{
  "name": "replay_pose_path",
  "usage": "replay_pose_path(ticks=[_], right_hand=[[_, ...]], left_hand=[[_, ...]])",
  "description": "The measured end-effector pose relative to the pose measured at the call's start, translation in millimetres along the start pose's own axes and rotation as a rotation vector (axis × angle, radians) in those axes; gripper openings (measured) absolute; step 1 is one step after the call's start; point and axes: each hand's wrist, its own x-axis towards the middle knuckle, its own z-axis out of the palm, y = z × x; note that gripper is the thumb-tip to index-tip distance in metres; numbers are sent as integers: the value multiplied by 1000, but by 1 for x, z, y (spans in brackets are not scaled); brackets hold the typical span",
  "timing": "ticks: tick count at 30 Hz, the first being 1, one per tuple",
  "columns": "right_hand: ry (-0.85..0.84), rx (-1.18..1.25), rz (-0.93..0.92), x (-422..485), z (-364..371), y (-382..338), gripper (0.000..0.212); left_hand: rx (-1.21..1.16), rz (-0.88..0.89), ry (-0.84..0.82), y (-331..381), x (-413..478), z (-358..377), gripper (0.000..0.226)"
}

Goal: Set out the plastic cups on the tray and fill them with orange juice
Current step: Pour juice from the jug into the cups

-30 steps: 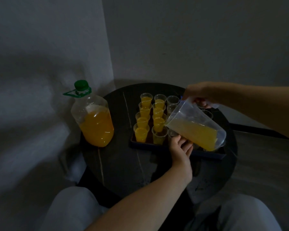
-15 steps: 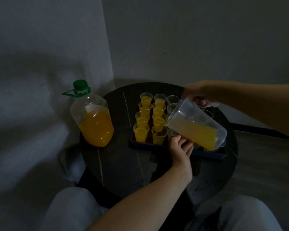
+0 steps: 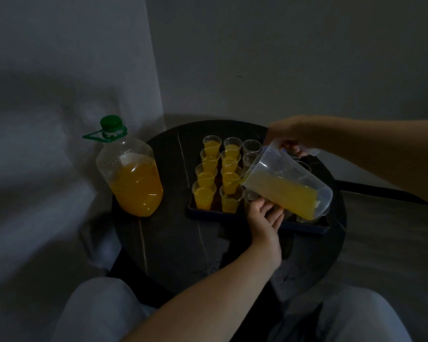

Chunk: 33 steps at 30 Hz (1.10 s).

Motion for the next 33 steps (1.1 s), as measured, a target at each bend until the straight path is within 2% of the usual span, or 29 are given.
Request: replay_pose_path(ticks=[10, 26, 33], right_hand=[[2, -9, -8, 4, -2, 4, 19], [37, 200, 43, 11, -10, 17, 18], [50, 68, 8, 0, -10, 5, 17]], left_hand=[[16, 6, -6, -2, 0, 1, 35], [-10, -19, -18, 1, -3, 7, 32], [-22, -14, -9, 2, -2, 7, 34]])
